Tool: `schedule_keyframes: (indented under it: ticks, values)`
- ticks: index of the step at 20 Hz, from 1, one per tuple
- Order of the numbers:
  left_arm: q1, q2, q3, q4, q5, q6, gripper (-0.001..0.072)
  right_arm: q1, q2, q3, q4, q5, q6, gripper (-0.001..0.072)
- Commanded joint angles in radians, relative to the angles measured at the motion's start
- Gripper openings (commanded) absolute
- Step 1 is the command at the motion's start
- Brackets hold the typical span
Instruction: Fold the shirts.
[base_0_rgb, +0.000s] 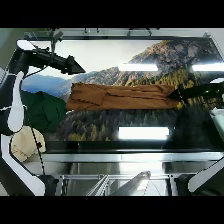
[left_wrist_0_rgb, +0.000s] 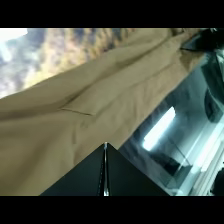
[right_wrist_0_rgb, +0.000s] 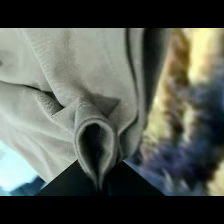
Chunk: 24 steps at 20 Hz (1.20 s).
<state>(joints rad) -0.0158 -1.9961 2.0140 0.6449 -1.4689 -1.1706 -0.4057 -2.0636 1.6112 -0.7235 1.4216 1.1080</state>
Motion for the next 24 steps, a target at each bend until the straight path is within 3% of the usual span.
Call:
schedule_keyframes:
  ticks: [1, 6, 10, 13, 15, 19, 21, 24]
  values:
    - [-0.134, -0.026, 0.000, -0.008, 0.053, -0.002, 0.0003, -0.005, 0.024, 0.098, 0.035, 0.117, 0.027, 0.0020]
    - [-0.366, -0.174, 0.000, 0.043, 0.299, -0.075, 0.0003, -0.012, 0.169, 0.235, 0.053, 0.233, 0.071, 0.0020]
    - [-0.479, -0.261, 0.000, 0.032, 0.498, -0.167, 0.0004, -0.001, 0.287, 0.246, 0.208, 0.319, 0.071, 0.0020]
    - [-0.523, -0.314, 0.051, 0.011, 0.525, -0.205, 0.0004, 0.063, 0.338, 0.246, 0.278, 0.314, 0.077, 0.0021]
    - [-0.529, -0.328, 0.064, -0.104, 0.542, -0.202, 0.0004, 0.132, 0.340, 0.246, 0.290, 0.291, 0.119, 0.0021]
    - [-0.418, -0.244, 0.064, -0.233, 0.337, -0.164, 0.0003, 0.327, 0.336, 0.246, 0.286, 0.121, 0.138, 0.0021]
    - [-0.285, -0.126, 0.064, -0.232, 0.191, -0.124, 0.0003, 0.441, 0.321, 0.246, 0.262, -0.012, 0.138, 0.0021]
    - [-0.049, 0.053, 0.064, -0.219, 0.082, -0.123, 0.0003, 0.630, 0.237, 0.246, 0.240, -0.235, 0.138, 0.0022]
